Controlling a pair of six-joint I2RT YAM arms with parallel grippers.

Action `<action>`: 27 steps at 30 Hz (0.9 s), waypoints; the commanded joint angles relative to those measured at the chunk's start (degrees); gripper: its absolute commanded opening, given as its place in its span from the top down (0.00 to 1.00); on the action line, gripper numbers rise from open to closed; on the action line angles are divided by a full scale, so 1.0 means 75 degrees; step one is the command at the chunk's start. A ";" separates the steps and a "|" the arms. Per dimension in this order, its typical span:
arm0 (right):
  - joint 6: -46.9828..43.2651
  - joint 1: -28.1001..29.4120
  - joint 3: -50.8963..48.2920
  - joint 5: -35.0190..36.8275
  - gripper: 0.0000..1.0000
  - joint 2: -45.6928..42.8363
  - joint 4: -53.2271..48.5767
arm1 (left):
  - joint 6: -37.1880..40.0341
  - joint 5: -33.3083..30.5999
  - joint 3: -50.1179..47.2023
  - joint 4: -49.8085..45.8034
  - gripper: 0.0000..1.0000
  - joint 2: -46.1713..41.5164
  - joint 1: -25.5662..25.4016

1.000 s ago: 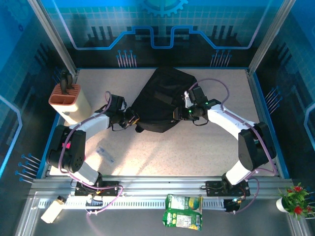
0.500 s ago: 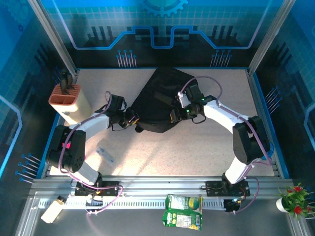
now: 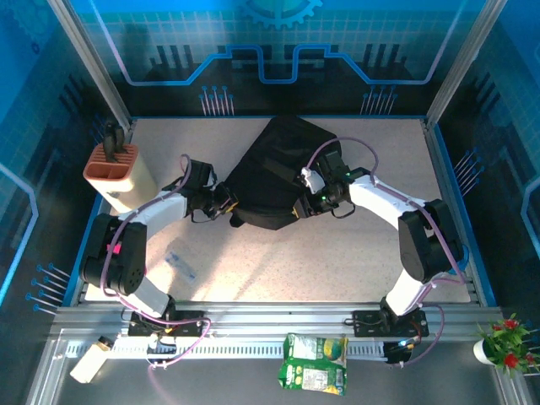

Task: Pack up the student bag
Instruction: Zip the student bag at the top-center of the table.

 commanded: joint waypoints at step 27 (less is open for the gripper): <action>-0.0096 0.0628 0.0183 0.2612 1.00 0.0014 -0.0701 | 0.0301 0.0059 0.0366 -0.0188 1.00 0.0123 0.0060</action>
